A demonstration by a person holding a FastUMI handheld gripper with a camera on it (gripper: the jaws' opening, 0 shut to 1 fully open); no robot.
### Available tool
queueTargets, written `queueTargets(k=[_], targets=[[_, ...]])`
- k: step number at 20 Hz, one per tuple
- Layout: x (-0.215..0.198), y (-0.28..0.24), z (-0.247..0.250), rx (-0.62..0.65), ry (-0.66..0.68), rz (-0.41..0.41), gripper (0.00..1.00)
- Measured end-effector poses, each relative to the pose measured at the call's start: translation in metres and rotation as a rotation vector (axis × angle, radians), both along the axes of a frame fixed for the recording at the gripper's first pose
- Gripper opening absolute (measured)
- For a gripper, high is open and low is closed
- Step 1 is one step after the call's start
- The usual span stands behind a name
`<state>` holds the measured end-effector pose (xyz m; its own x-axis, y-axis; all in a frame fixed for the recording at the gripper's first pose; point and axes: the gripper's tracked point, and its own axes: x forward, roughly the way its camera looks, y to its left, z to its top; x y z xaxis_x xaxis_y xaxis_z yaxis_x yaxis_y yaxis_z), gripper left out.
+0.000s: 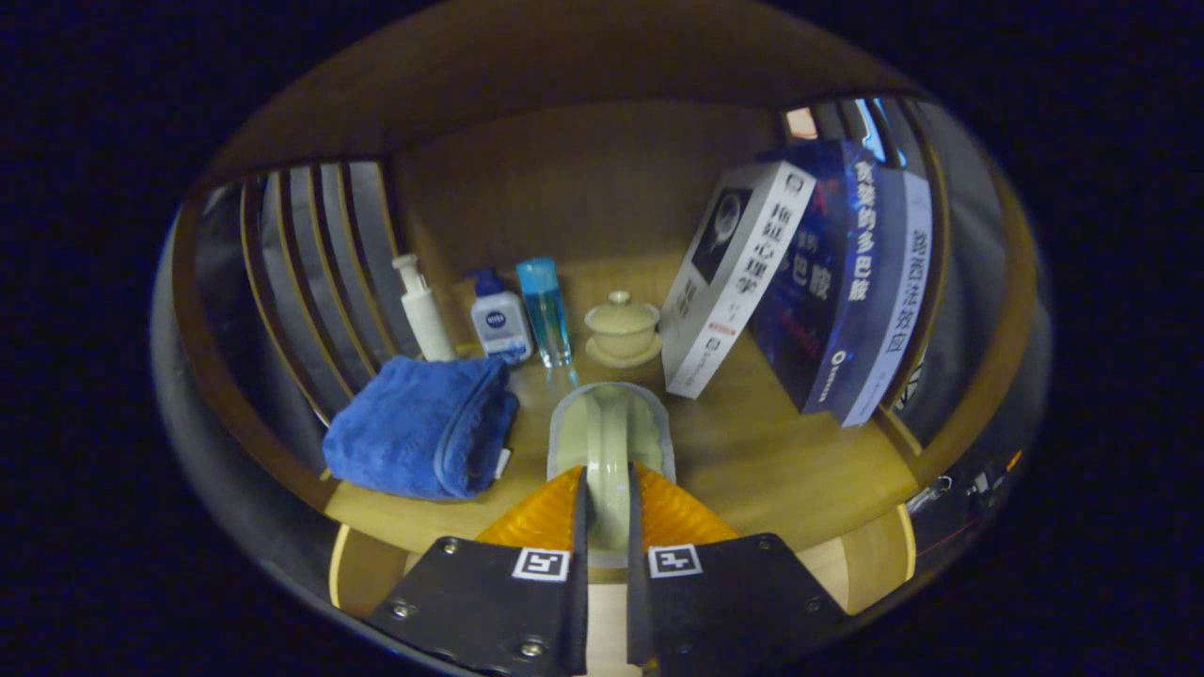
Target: Pull open the drawer, take out the items inside it, and place them on the countertop above the cabinet.
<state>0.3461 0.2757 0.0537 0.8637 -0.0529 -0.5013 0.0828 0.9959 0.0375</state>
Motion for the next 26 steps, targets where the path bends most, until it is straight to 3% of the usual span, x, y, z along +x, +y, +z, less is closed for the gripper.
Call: queueTargets(k=[5,12,14,17,20,26], targets=[[0.043,0.01,0.0,0.02,-0.11,0.022,0.17],[0.058,0.007,-0.003,0.053,-0.137,0.0,0.17],[0.056,0.016,0.001,0.084,-0.153,0.051,0.49],[0.037,0.004,0.007,0.012,-0.193,0.003,0.96],[0.005,0.005,0.032,0.012,-0.269,-0.033,0.99],[-0.078,0.027,0.07,-0.011,-0.33,0.015,0.99]])
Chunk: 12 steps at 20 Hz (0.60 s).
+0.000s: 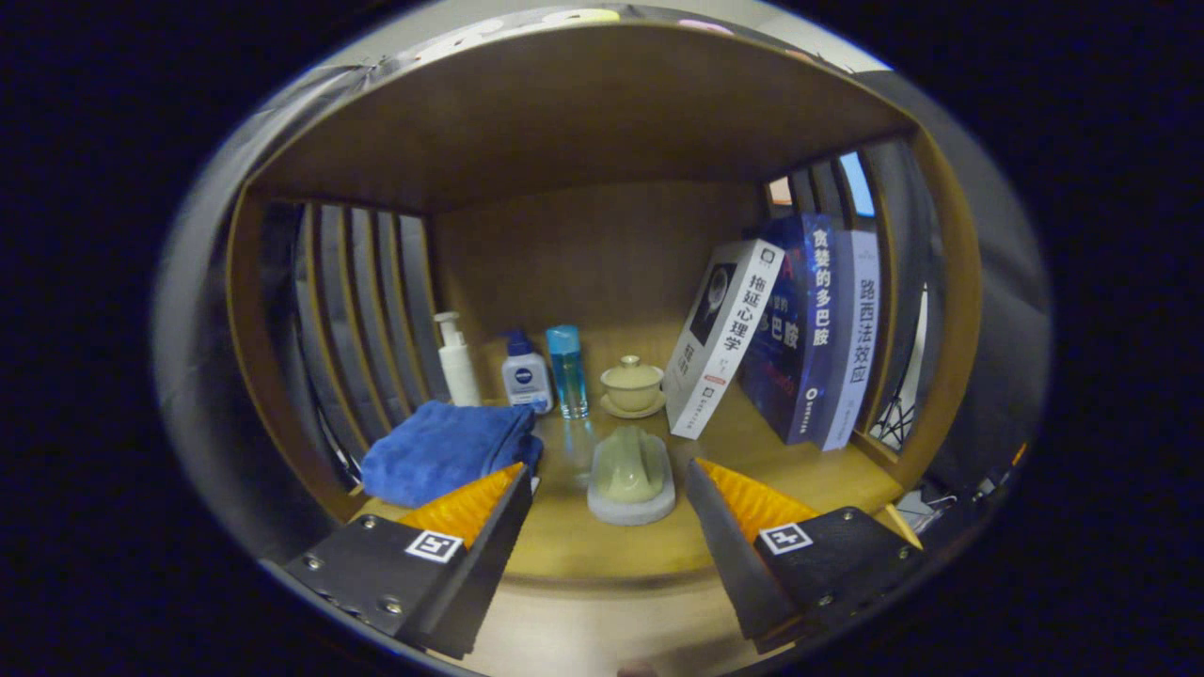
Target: Pull open the drawer, take out the items inside it, and place them on the countertop above the cabinet.
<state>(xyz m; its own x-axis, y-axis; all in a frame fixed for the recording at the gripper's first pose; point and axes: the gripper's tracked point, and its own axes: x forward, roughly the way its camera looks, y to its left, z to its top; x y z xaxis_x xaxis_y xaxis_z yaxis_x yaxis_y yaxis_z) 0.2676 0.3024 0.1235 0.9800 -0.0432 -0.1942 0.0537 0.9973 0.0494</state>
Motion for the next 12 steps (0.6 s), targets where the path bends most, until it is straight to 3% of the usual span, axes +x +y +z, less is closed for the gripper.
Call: queueTargets(k=[7,8,12], targets=[[-0.115,0.038,0.009,-0.043,-0.062,0.023,0.99],[-0.13,0.038,0.005,-0.046,-0.078,-0.003,0.99],[-0.173,0.059,-0.031,-0.057,-0.073,0.021,0.99]])
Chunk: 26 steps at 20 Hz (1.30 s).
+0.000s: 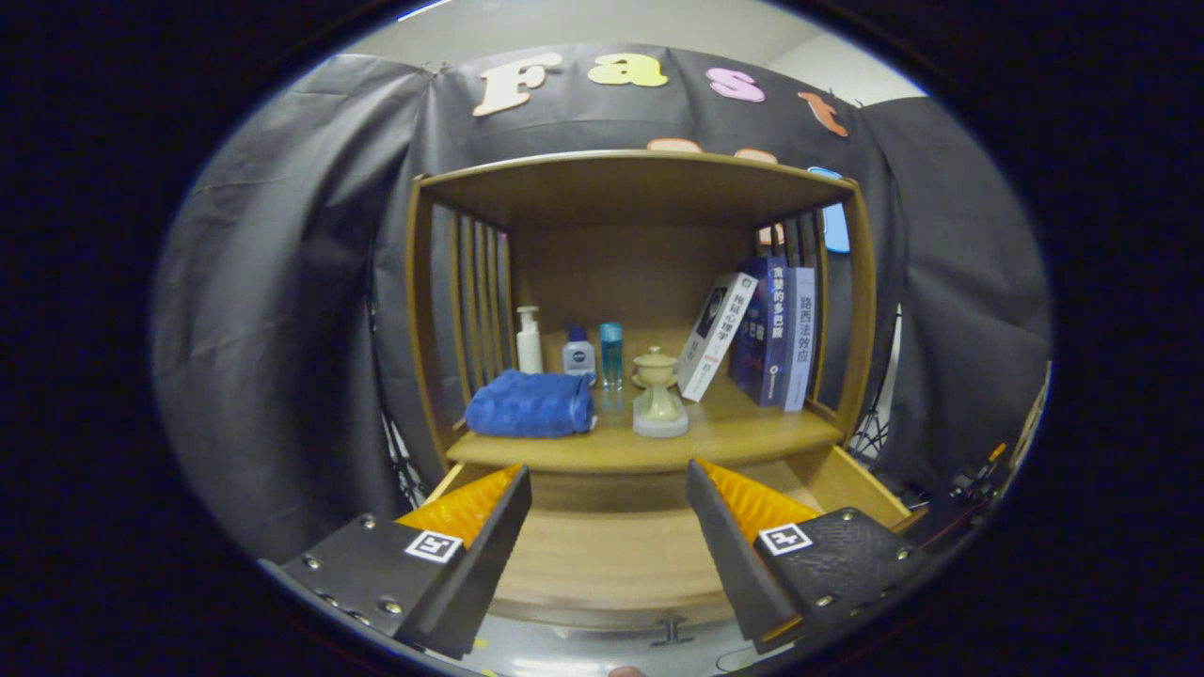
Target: Pull open the drawer, take out the items inside it, and place them on the countertop above the cabinet.
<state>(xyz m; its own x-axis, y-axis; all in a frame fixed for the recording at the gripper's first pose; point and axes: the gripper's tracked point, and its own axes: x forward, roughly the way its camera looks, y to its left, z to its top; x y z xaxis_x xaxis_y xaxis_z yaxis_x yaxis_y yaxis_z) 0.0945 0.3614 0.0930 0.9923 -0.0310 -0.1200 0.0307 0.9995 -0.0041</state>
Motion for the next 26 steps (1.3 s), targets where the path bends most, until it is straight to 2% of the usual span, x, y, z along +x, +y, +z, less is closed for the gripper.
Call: queueTargets(k=[3,4,7,10,17,22,26], targets=[[-0.024,-0.008,-0.014,0.026,-0.041,-0.035,0.99],[-0.03,-0.005,-0.017,0.042,-0.062,-0.022,0.99],[-0.048,-0.021,-0.041,-0.007,-0.041,-0.015,0.99],[-0.058,-0.038,-0.058,-0.005,-0.05,-0.035,0.99],[-0.063,-0.059,-0.102,-0.005,-0.064,-0.041,0.99],[-0.059,-0.067,-0.133,0.018,-0.004,-0.049,0.99],[-0.052,-0.06,-0.146,0.017,0.015,-0.013,0.99]])
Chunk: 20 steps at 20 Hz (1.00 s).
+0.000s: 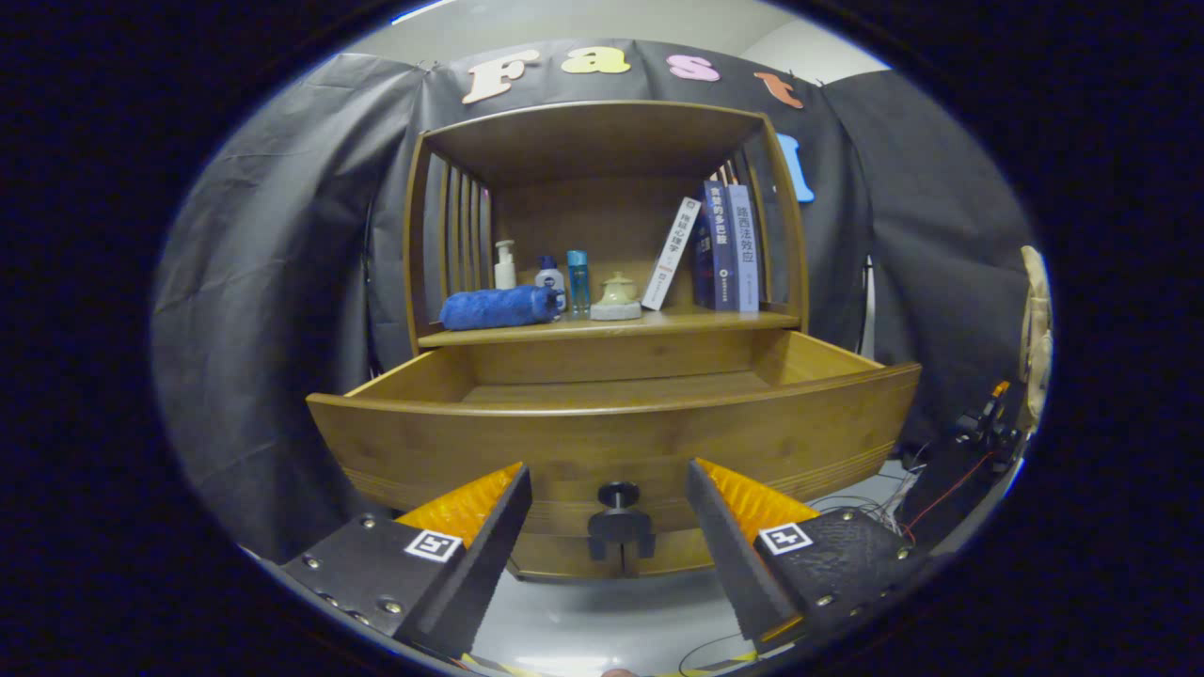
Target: Pull open the drawer, take out the items inside it, and place them on the countertop above the cabinet.
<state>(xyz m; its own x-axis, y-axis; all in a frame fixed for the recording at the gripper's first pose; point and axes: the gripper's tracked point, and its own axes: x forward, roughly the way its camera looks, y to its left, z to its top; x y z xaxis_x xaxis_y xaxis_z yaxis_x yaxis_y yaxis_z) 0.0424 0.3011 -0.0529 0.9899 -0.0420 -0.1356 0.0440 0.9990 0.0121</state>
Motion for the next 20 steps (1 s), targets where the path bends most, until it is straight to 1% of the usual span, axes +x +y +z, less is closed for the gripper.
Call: queueTargets(k=[3,5,7,9,20], targets=[[0.011,-0.003,-0.012,-0.028,0.014,-0.002,0.99],[0.021,-0.005,-0.018,-0.018,0.025,-0.003,0.99],[0.029,-0.009,-0.018,0.002,0.009,-0.025,0.99],[0.029,-0.009,-0.019,-0.017,0.013,-0.034,0.99],[0.059,-0.013,-0.015,-0.026,0.002,-0.013,0.99]])
